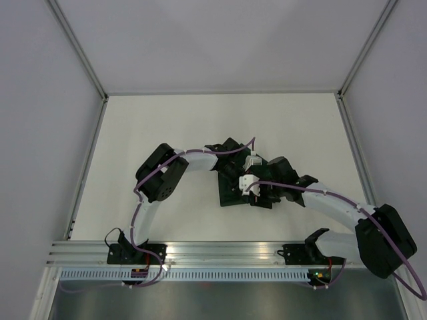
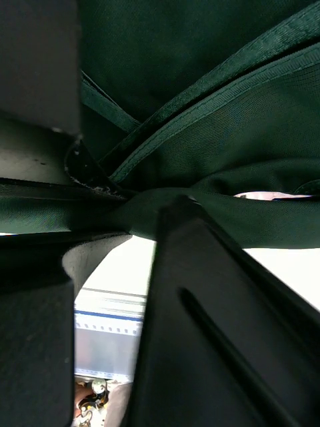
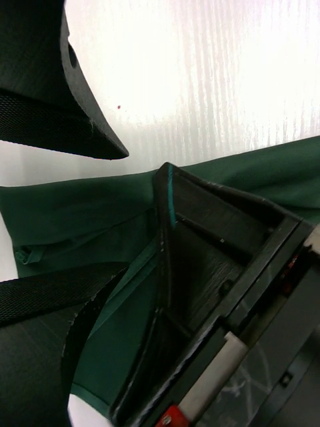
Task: Fold the napkin, place the utensils inside, and roll it up
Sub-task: Roll the napkin with the utensil
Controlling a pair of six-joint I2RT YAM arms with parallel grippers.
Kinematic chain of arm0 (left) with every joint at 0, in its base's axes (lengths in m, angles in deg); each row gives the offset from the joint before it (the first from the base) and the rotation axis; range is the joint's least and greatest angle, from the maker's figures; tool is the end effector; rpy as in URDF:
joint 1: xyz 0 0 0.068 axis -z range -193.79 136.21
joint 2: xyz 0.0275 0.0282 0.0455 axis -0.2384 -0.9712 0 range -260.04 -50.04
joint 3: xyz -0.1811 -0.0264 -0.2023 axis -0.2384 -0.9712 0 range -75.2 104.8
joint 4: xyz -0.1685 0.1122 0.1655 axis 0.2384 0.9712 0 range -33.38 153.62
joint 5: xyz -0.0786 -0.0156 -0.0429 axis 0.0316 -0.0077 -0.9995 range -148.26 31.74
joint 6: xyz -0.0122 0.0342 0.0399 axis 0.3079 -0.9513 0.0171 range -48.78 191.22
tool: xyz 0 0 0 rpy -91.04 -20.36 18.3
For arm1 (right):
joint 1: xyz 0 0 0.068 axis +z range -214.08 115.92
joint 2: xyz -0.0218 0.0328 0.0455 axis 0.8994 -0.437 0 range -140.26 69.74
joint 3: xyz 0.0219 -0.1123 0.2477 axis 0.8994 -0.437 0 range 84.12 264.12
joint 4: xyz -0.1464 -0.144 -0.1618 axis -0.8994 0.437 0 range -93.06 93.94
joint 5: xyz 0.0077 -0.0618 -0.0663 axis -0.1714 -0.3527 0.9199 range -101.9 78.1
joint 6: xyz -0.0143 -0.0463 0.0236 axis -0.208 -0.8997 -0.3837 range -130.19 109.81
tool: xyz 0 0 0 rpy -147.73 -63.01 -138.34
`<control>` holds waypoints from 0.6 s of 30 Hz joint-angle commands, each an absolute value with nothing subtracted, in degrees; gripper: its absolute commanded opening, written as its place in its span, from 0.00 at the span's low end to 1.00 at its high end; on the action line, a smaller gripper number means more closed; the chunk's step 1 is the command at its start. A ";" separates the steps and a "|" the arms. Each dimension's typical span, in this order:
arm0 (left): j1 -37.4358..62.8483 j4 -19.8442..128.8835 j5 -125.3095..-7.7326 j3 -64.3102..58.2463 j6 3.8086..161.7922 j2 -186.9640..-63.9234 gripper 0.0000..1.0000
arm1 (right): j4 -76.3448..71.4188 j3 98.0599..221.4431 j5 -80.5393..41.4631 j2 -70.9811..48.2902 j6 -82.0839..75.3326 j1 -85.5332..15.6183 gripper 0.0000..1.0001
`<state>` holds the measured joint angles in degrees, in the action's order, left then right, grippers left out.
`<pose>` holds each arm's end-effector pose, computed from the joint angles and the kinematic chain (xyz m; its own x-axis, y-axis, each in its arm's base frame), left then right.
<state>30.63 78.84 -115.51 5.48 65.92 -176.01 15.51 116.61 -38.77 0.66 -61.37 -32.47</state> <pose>0.2832 -0.3194 0.1090 -0.6009 0.6587 -0.4528 0.6668 0.1006 -0.7384 0.1778 0.1283 0.1755 0.0976 -0.7560 -0.6473 -0.9755 0.0561 -0.2126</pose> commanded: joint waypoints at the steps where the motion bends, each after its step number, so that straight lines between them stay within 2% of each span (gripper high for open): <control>1: 30.59 81.94 -110.91 5.31 66.56 -178.80 0.03 | 11.62 116.55 -36.51 -0.92 -59.24 -30.17 0.68; 6: 30.42 81.85 -111.08 5.39 66.39 -178.89 0.04 | 10.21 116.02 -34.93 -2.95 -58.27 -28.14 0.66; 11: 30.24 81.94 -112.13 5.39 66.30 -178.71 0.05 | 8.90 116.02 -34.22 -5.85 -57.74 -27.08 0.55; 15: 29.89 81.94 -112.75 5.48 66.74 -178.27 0.14 | 8.89 116.02 -34.22 -6.64 -57.30 -27.08 0.42; 16: 29.89 81.85 -112.75 5.40 66.91 -178.10 0.20 | 9.07 116.02 -34.22 -6.90 -57.21 -27.08 0.36; 18: 29.89 81.67 -112.58 5.31 67.00 -177.40 0.26 | 9.24 116.20 -34.22 -7.26 -57.21 -27.08 0.31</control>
